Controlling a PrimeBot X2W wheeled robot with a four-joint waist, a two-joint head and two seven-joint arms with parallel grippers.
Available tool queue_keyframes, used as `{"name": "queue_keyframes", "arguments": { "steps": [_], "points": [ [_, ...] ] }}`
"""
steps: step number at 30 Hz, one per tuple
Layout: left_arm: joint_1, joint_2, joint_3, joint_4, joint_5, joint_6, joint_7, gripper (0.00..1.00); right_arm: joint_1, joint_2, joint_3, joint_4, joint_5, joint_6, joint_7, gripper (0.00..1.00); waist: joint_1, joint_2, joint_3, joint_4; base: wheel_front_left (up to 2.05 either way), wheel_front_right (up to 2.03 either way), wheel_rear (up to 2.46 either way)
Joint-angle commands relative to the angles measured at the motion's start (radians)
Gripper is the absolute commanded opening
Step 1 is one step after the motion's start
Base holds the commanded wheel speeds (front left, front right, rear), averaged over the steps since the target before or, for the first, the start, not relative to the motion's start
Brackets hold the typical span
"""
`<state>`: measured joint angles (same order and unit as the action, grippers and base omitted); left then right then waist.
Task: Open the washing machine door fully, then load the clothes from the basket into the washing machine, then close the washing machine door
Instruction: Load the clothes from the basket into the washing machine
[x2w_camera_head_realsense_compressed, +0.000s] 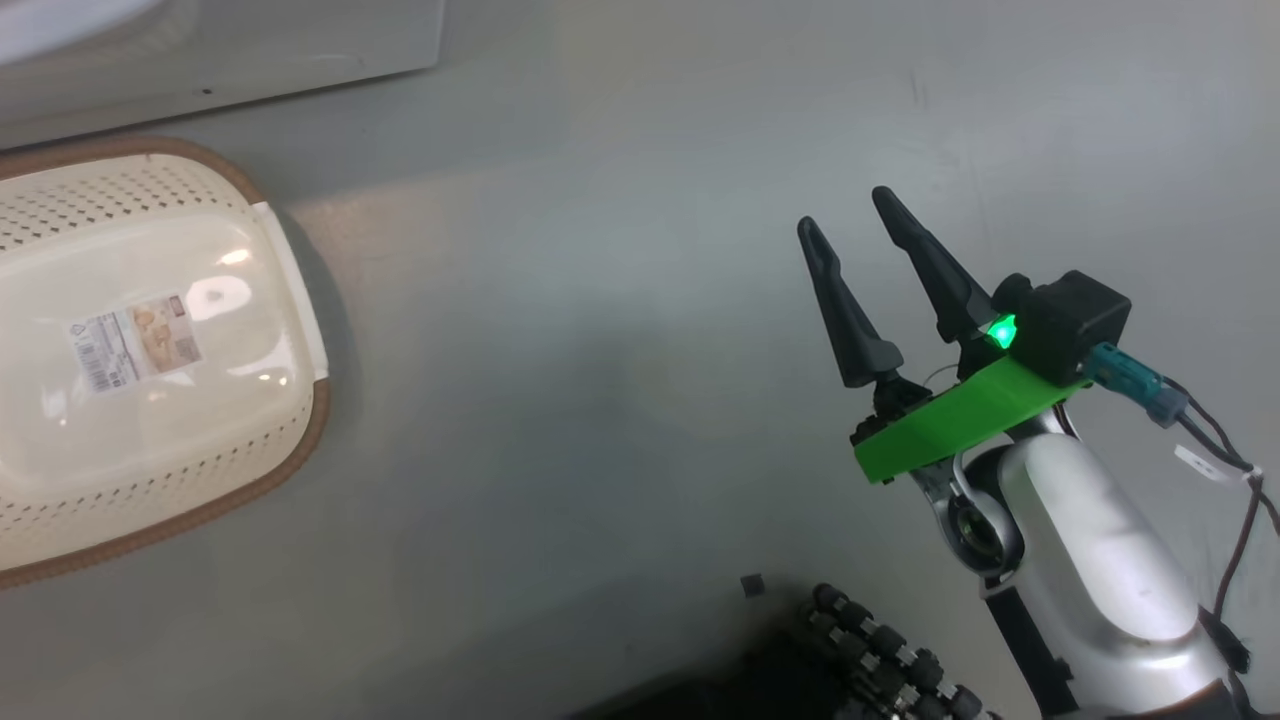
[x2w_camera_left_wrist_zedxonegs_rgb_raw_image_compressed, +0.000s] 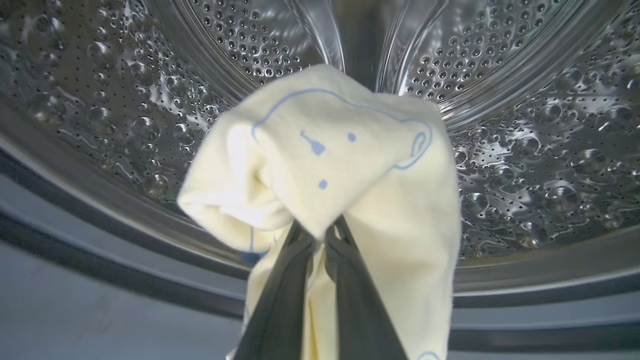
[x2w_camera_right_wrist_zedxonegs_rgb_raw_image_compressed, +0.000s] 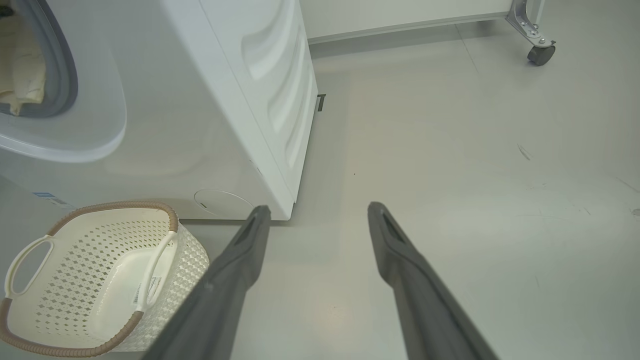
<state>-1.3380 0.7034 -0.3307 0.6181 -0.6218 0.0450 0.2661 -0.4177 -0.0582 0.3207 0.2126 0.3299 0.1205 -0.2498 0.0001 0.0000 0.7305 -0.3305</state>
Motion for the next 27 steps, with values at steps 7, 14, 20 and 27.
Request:
{"name": "queue_keyframes", "arguments": {
  "steps": [7, 14, 20, 27],
  "points": [
    [-0.126, 0.068, 0.024, 0.011, 0.047, -0.009, -0.089, 0.0, -0.006, 0.006, 0.023, -0.043, 0.014, 0.01, -0.012, 1.0, -0.0001, 0.0, 0.068, -0.031, 0.0, 0.0, 0.0],
    [-0.239, 0.049, 0.006, 0.05, 0.103, -0.022, -0.237, 0.0, -0.027, 0.008, 0.034, -0.046, 0.021, 0.01, -0.012, 1.0, -0.0001, 0.0, 0.117, -0.038, 0.0, 0.0, 0.0],
    [-0.33, 0.032, -0.008, 0.095, 0.149, -0.01, -0.352, 0.0, -0.039, 0.008, 0.042, -0.05, 0.031, 0.01, -0.012, 1.0, -0.0001, 0.0, 0.143, -0.04, 0.0, 0.0, 0.0],
    [-0.35, 0.012, -0.016, 0.18, 0.141, -0.01, -0.349, 0.0, -0.047, 0.008, 0.045, -0.045, 0.032, 0.01, -0.012, 1.0, -0.0001, 0.0, 0.151, -0.033, 0.0, 0.0, 0.0]
  ]
}}
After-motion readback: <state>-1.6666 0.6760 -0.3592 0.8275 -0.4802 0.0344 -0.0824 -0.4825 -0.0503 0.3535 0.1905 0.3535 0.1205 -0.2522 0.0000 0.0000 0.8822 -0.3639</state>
